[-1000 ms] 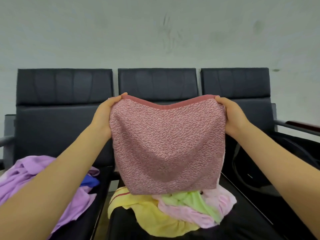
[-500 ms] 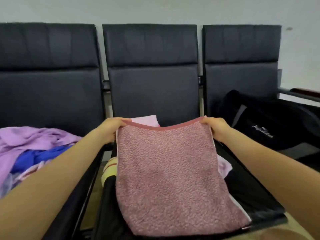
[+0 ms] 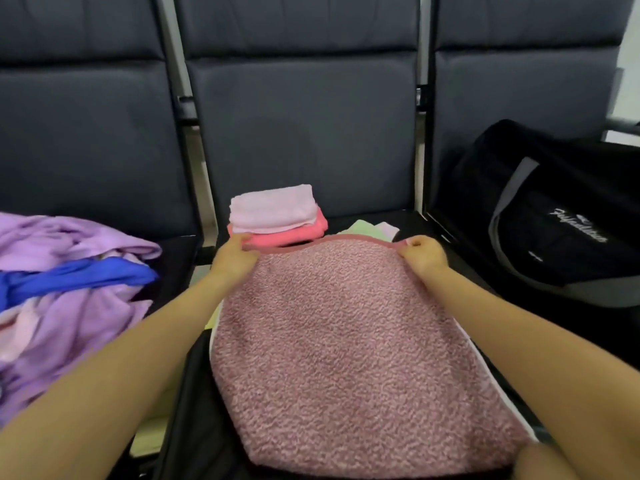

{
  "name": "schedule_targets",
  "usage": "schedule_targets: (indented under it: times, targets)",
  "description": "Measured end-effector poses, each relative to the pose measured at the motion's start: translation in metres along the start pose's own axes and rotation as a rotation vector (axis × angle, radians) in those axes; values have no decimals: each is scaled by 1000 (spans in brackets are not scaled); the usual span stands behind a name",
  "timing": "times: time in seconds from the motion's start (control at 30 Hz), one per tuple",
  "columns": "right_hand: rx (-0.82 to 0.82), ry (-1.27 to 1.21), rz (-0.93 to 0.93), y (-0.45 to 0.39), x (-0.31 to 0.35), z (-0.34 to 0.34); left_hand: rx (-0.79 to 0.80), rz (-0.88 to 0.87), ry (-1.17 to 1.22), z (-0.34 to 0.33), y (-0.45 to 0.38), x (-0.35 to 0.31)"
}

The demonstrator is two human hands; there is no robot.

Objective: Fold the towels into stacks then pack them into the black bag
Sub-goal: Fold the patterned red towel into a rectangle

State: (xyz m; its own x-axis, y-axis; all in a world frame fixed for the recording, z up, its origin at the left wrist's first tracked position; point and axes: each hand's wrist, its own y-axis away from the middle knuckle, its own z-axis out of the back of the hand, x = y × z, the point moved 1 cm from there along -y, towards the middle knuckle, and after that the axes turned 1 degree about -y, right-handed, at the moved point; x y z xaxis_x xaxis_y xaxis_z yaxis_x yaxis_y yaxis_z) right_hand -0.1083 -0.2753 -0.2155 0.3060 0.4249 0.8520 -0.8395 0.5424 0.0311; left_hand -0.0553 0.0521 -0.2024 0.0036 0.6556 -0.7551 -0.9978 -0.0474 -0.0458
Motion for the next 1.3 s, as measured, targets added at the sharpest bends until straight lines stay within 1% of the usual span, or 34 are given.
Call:
schedule_targets:
  times: [0.07, 0.2, 0.27, 0.33, 0.37, 0.4, 0.47, 0.5, 0.6, 0.67, 0.73, 0.83, 0.9, 0.97, 1.03, 1.13, 1.2, 1.3]
  targets:
    - [-4, 125, 79, 2, 1, -3, 60, 10, -39, -3, 3, 4]
    - [-139, 248, 193, 15, 8, -1, 9, 28, 0, 8, 9, 1]
    - [-199, 263, 276, 27, 18, 1, -27, 0, -57, 18, 18, 2]
    - [-225, 201, 360, 46, 36, 1, -78, -65, -102, 29, 33, -1]
    - [-189, 153, 385, 56, 46, 0, -93, -98, -98, 36, 45, -3]
    - [-112, 101, 395, 69, 55, -3, -99, -128, -75, 41, 57, -4]
    - [103, 42, 420, 99, 68, -14, -86, -143, -53, 49, 83, 1]
    - [208, 64, 459, 114, 71, -21, -75, -136, -73, 52, 95, 7]
    - [508, 237, 635, 157, 70, -37, -16, -81, -189, 58, 126, 28]
    - [653, 319, 733, 181, 67, -41, 24, -39, -250, 63, 141, 36]
    - [771, 359, 756, 202, 64, -41, 74, -8, -289, 66, 152, 39]
    - [943, 387, 702, 226, 55, -37, 151, -17, -289, 66, 165, 41]
    - [990, 494, 732, 234, 47, -35, 200, -13, -207, 64, 172, 40]
    - [983, 565, 791, 236, 40, -34, 227, -15, -76, 62, 176, 38]
    - [954, 574, 813, 233, 36, -34, 230, -34, 93, 63, 180, 34]
    - [914, 545, 765, 224, 29, -31, 239, -91, 296, 66, 186, 26]
    - [889, 509, 707, 215, 25, -26, 289, -114, 329, 64, 189, 23]
    - [830, 465, 668, 200, 18, -19, 472, -121, 300, 55, 192, 23]
